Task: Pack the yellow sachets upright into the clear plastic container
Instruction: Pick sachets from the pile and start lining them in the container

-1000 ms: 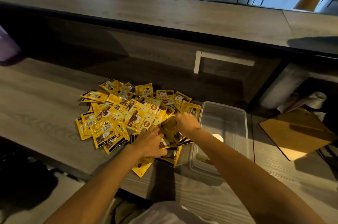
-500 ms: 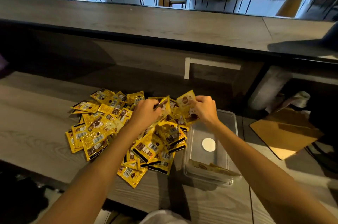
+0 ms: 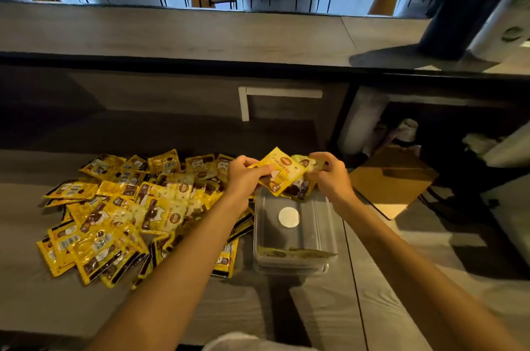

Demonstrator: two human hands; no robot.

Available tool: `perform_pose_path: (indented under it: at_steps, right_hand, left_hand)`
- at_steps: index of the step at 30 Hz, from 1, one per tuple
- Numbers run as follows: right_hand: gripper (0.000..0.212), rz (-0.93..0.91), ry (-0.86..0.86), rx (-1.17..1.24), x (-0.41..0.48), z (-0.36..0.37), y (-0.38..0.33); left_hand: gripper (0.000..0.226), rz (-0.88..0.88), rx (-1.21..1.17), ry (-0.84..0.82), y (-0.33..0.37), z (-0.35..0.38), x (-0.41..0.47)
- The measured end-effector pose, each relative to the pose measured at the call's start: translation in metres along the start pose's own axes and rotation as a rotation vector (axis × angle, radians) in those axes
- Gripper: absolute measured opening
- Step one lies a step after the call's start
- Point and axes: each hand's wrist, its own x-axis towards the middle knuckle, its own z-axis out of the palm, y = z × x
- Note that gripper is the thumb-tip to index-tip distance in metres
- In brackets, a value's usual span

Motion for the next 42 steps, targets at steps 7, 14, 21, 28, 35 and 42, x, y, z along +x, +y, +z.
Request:
perform_pose_path:
  at_steps: [7, 14, 21, 28, 35, 42]
  right_hand:
    - [0.032, -0.106, 0.038, 0.137, -0.006, -0.012, -0.002]
    - [0.023, -0.155, 0.001, -0.068, -0.015, -0.024, 0.028]
    - [0.03, -0.203, -0.225, -0.194, -0.035, -0.029, 0.045]
    - [0.03, -0.156, -0.266, -0.096, -0.043, -0.025, 0.041]
    - [0.025, -0.283, -0.646, -0.455, -0.05, -0.03, 0.044]
    - [0.041, -0.31, -0.863, -0.802, -0.052, -0.027, 0.033]
  left_hand:
    - [0.055, 0.133, 0.358, -0.304, -0.007, 0.018, 0.001]
    - [0.044, 0.261, 0.429, -0.25, -0.022, 0.009, -0.005]
    - [0.02, 0.394, 0.642, -0.377, -0.04, -0.003, -0.022]
    - [0.017, 0.387, 1.093, -0.618, -0.04, -0.007, -0.026]
    - [0.014, 0.42, 1.314, -0.744, -0.042, -0.007, -0.025]
    - [0.027, 0.292, 1.172, -0.833, -0.036, -0.005, -0.032]
